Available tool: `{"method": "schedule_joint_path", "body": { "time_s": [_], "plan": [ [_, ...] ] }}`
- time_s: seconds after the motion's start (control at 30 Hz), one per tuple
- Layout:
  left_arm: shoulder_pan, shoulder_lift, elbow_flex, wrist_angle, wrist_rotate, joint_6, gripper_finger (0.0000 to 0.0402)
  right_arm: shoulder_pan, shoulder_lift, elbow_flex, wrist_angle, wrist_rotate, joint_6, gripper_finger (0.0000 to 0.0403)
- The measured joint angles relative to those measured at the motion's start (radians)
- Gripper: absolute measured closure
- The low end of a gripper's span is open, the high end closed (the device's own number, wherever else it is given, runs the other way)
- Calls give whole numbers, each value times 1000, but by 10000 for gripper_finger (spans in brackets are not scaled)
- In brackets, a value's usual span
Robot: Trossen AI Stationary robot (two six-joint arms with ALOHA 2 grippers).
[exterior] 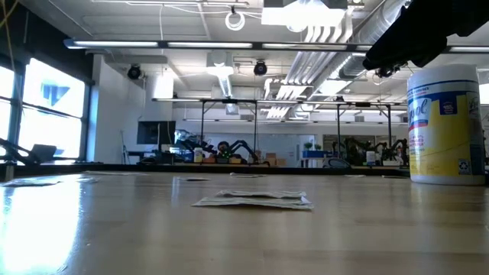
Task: Pick & Place First Aid Supplies
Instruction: Put the green bandage into the white bin
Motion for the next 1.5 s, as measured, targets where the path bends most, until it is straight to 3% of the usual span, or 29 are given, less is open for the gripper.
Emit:
{"method": "schedule_joint_path", "body": {
  "time_s": [0.07, 0.13, 0.23, 0.4, 0.53, 0.7, 0.8, 0.93, 1.1, 1.37, 1.5],
  "plan": [
    [7, 1, -4, 56, -140, 60, 213, 0, 0, 0, 0, -1, 4, 320],
    [31, 1, -23, 128, -208, 105, 213, 1, 0, 0, 0, -1, 5, 320],
    [87, 2, -75, 249, -220, 173, 213, 4, 0, 0, 5, -8, 6, 320],
    [195, 31, -205, 620, -239, 394, 213, 9, 0, 0, 37, -41, -27, 320],
    [298, 99, -294, 922, -208, 601, 213, 10, 0, 0, 45, -51, -38, 320],
    [432, 219, -317, 1125, -156, 720, 213, 23, 0, 0, 45, -50, -41, 320],
    [492, 289, -317, 1227, -68, 807, 213, 34, 0, 0, 45, -50, -38, 320],
    [555, 368, -317, 1338, 62, 841, 213, 52, 0, 0, 49, -49, -35, 320],
    [596, 441, -316, 1414, 128, 856, 213, 69, 0, 0, 53, -27, -35, 320],
    [608, 487, -314, 1418, 127, 849, 215, 71, 0, 0, 52, -21, -36, 320],
    [607, 488, -312, 1408, 135, 863, 243, 71, 0, 0, 52, -17, -37, 320]
  ]
}}
